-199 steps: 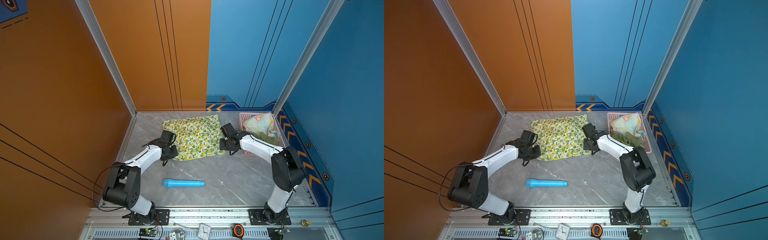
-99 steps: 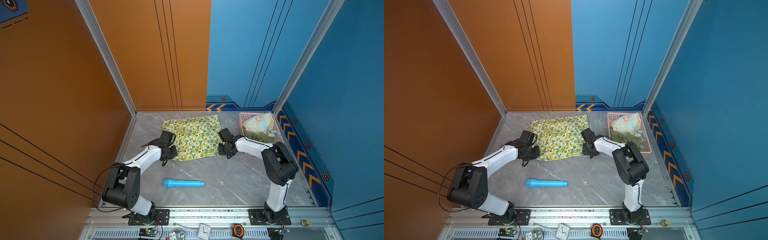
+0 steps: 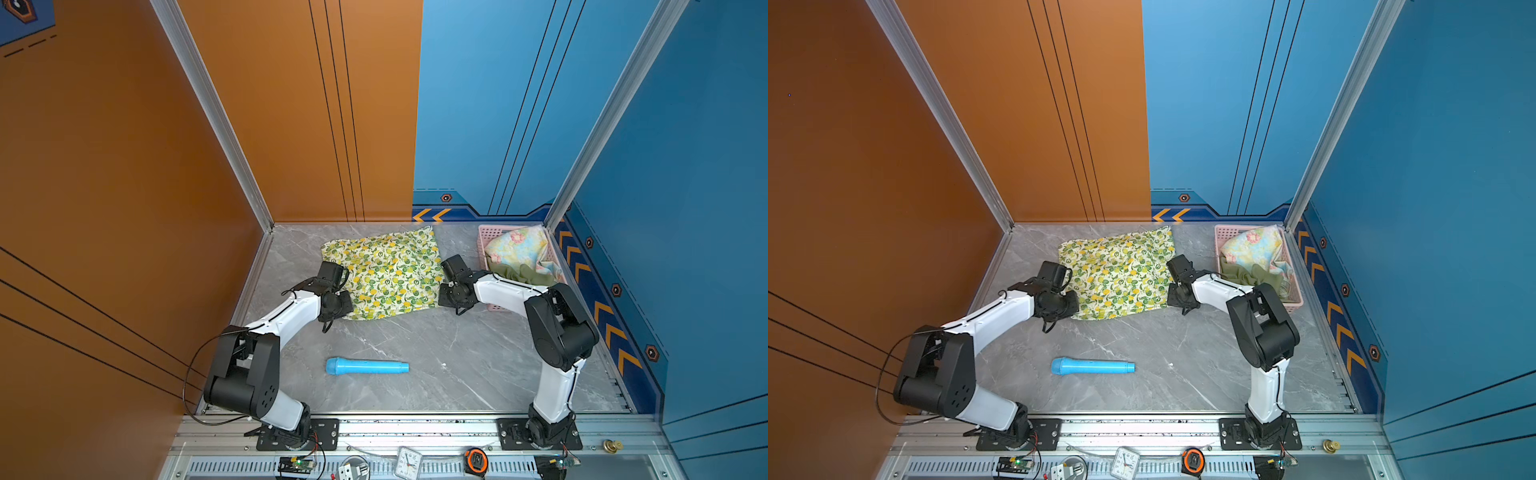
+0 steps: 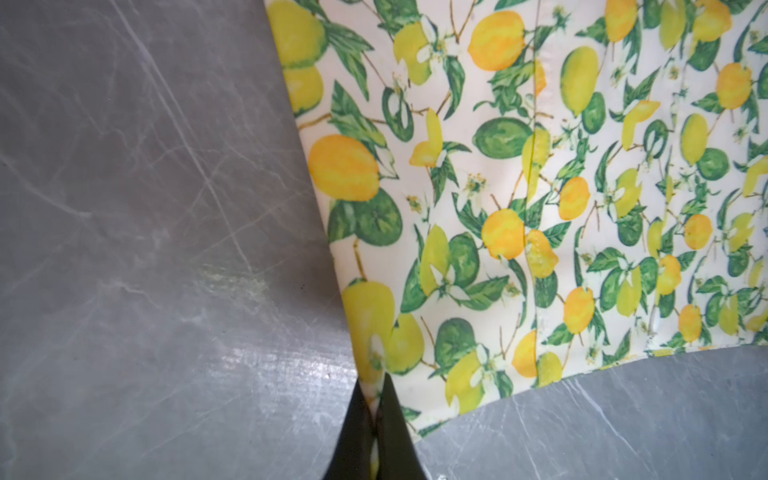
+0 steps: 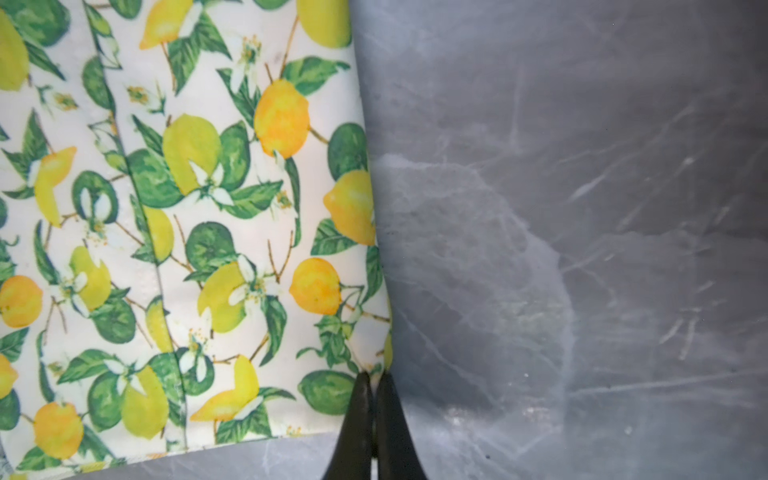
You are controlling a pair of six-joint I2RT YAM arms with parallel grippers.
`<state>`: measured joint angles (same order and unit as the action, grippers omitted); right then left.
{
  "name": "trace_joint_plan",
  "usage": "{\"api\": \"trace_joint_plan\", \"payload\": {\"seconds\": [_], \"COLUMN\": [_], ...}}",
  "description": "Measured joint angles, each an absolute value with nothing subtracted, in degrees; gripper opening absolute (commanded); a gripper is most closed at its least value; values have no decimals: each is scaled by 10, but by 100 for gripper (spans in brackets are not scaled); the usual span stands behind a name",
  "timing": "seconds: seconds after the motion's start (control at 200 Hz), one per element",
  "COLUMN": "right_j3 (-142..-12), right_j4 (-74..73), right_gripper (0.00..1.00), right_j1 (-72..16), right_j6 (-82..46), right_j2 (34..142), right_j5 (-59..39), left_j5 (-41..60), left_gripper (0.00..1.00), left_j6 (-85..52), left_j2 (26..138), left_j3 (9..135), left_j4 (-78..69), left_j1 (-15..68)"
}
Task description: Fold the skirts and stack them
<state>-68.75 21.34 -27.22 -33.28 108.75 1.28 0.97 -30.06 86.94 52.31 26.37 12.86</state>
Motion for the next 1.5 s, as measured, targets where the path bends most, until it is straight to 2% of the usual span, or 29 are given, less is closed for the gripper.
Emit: {"api": "trace_joint_plan", "payload": {"seconds": [0.566, 0.746, 1.066, 1.242, 1.382, 1.407, 1.502], "right_j3": [-703, -733, -873, -974, -982, -981, -966], "right_j4": [219, 225, 238, 213, 207, 207, 205], "right_gripper": [0, 0, 0, 0, 0, 6, 57], "right_j1": [-229, -241, -373, -461, -501, -503, -498], "right_j6": [-277, -251, -223, -255, -279, -283, -294], "right_j2": [1050, 1048, 1064, 1133, 1173, 1176, 1176], "right_j5": [32, 36, 26, -56, -114, -123, -145], "left_j5": [19, 19, 19, 19, 19, 19, 19], "left_gripper": [0, 0, 0, 0, 0, 0, 0], "left_j6": [-314, -315, -316, -320, -324, -324, -324], "left_j2": [929, 929, 929, 928, 923, 921, 916], "left_j3": [529, 530, 522, 516, 502, 499, 493], "left_j4": [246, 239, 232, 224, 215, 214, 211], "left_j1": [189, 191, 191, 191, 186, 185, 183]}}
